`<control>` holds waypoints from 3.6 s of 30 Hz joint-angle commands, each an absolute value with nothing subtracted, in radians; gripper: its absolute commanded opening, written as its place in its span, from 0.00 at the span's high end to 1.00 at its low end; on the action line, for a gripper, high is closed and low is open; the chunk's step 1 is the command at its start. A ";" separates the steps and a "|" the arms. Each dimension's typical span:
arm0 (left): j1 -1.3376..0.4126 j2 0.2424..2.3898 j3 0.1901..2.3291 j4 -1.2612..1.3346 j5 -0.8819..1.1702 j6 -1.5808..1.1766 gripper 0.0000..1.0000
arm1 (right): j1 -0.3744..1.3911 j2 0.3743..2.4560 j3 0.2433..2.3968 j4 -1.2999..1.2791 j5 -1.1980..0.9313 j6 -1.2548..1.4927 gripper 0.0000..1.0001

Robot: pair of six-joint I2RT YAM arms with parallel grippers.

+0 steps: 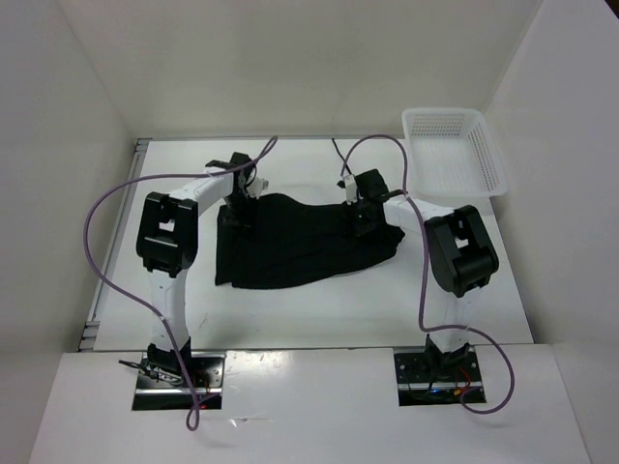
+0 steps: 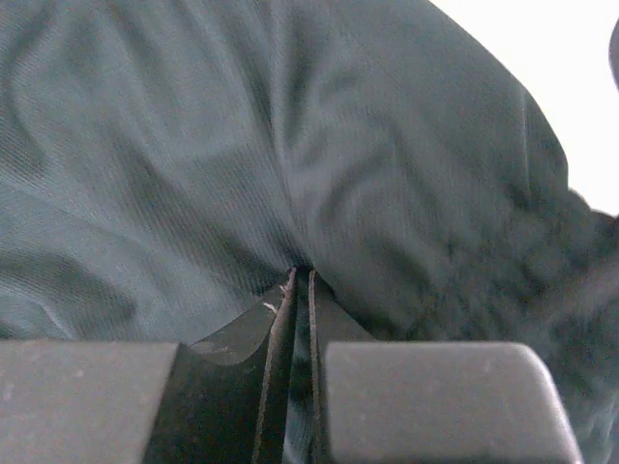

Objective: Fold and stack the shorts
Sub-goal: Fold the shorts

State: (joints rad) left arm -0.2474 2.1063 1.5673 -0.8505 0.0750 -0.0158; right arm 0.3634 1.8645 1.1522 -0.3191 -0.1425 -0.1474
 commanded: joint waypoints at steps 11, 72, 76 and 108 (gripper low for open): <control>-0.179 2.131 1.738 -0.609 -0.020 0.000 0.41 | 0.448 1.979 1.442 -0.247 -0.146 0.029 0.65; 0.206 2.060 1.642 -1.060 0.593 0.000 0.96 | 0.265 1.631 1.230 -0.426 -0.313 -0.241 1.00; 0.206 2.042 1.752 -1.149 0.705 0.000 0.96 | 0.265 1.620 1.360 -0.482 -0.258 -0.360 1.00; 0.094 2.157 1.709 -1.266 0.876 0.000 0.90 | 0.189 1.519 1.256 -0.350 -0.015 -0.497 0.06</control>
